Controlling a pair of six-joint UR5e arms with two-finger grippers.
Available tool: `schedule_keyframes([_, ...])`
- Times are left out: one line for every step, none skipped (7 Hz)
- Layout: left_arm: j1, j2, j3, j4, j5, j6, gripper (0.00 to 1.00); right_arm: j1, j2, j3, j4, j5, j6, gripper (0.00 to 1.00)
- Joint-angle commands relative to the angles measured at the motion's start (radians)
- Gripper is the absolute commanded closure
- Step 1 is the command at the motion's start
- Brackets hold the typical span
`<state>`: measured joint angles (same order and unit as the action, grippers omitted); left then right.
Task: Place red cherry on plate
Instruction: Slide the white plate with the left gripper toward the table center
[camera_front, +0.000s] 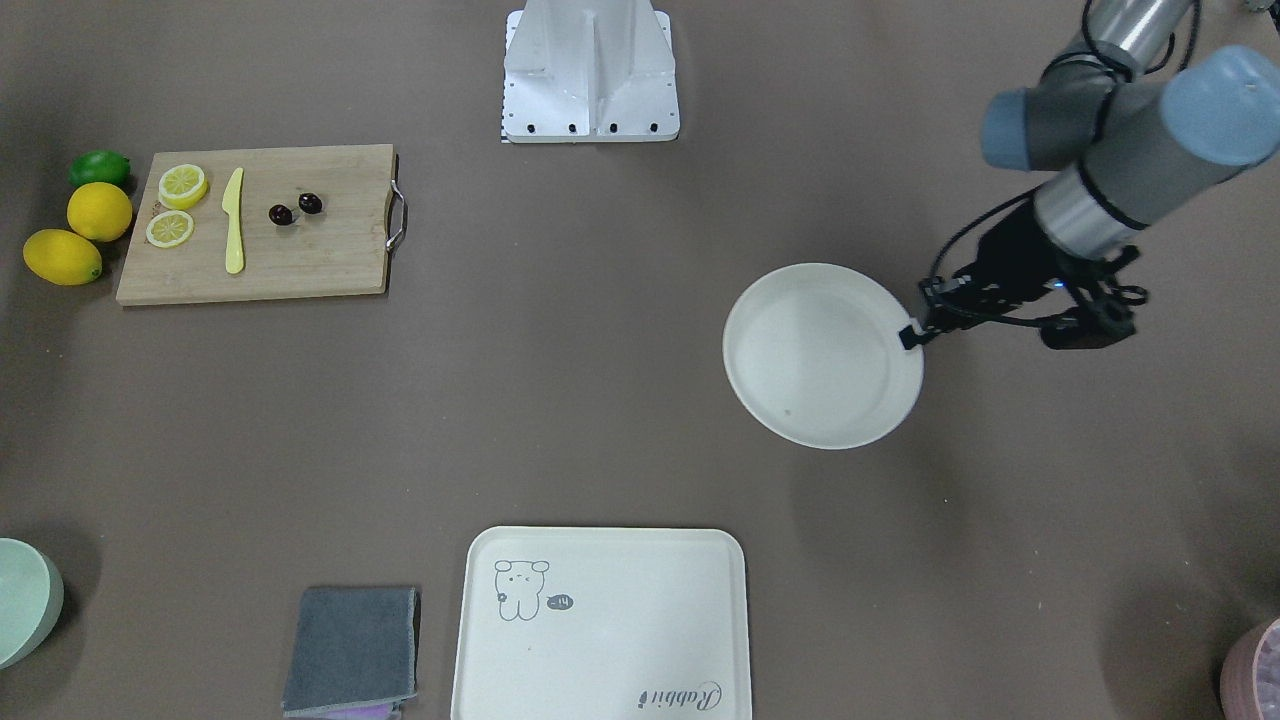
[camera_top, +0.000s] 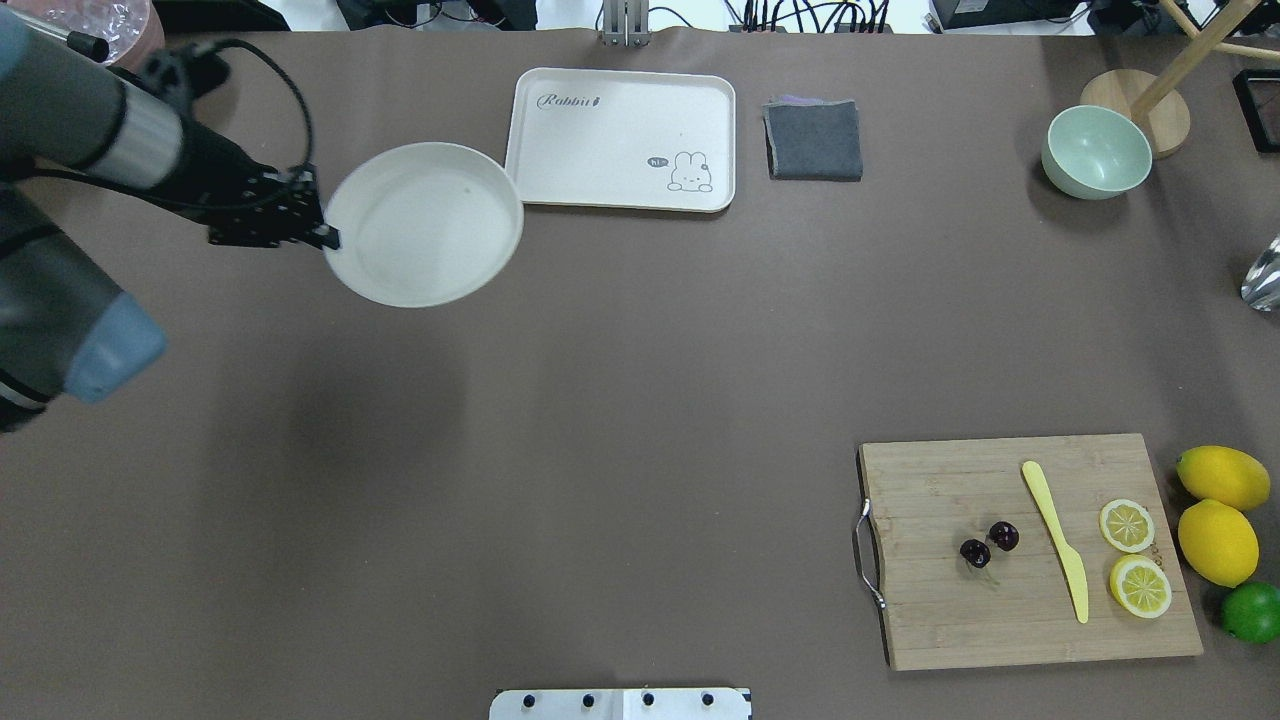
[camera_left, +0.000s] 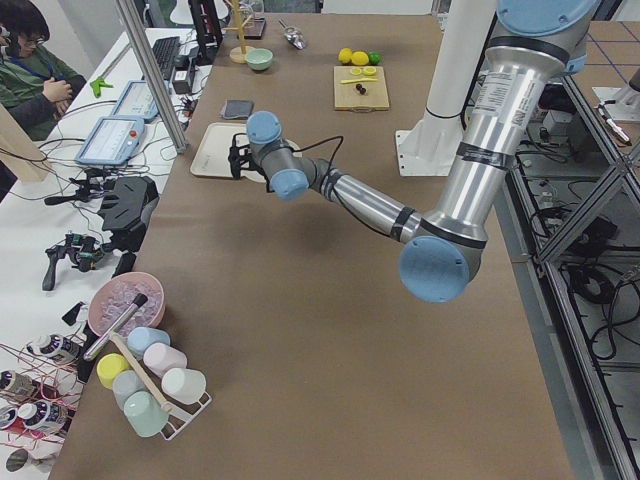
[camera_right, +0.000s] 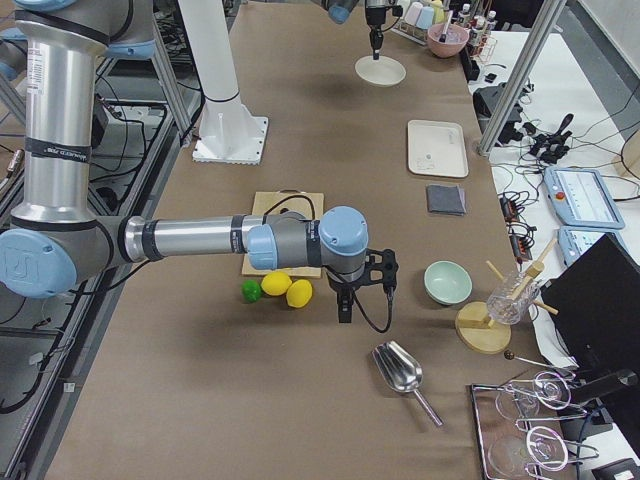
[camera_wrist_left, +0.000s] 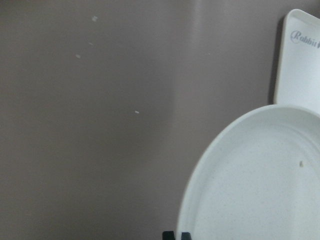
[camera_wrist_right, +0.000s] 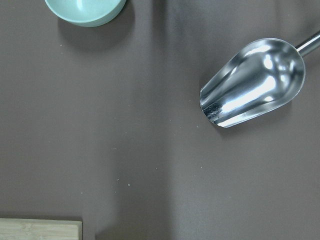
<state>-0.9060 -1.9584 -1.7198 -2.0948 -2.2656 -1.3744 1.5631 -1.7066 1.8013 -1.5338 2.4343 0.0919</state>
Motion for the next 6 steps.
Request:
schedule_keyframes([0.229, -0.101, -0.004, 0.002, 0.231, -0.191, 1.0, 0.0, -0.001, 0.001, 0.0, 0.005, 0.002, 0.0])
schedule_keyframes([0.302, -0.128, 0.02, 0.002, 0.324, -0.199, 1.0, 0.0, -0.001, 0.003, 0.001, 0.018, 0.0, 0.0])
schedule_keyframes([0.358, -0.158, 0.06, 0.002, 0.397, -0.222, 1.0, 0.0, 0.002, 0.015, 0.0, 0.017, 0.003, 0.0])
schedule_keyframes([0.425, -0.162, 0.083, 0.001, 0.478, -0.229, 1.0, -0.015, 0.007, 0.059, -0.002, 0.019, 0.055, 0.0])
schedule_keyframes([0.471, -0.156, 0.091, 0.002, 0.53, -0.229, 1.0, -0.064, 0.007, 0.126, -0.003, 0.02, 0.153, 0.0])
schedule_keyframes([0.478, -0.157, 0.109, 0.001, 0.532, -0.227, 1.0, -0.143, 0.01, 0.197, -0.002, 0.019, 0.289, 0.0])
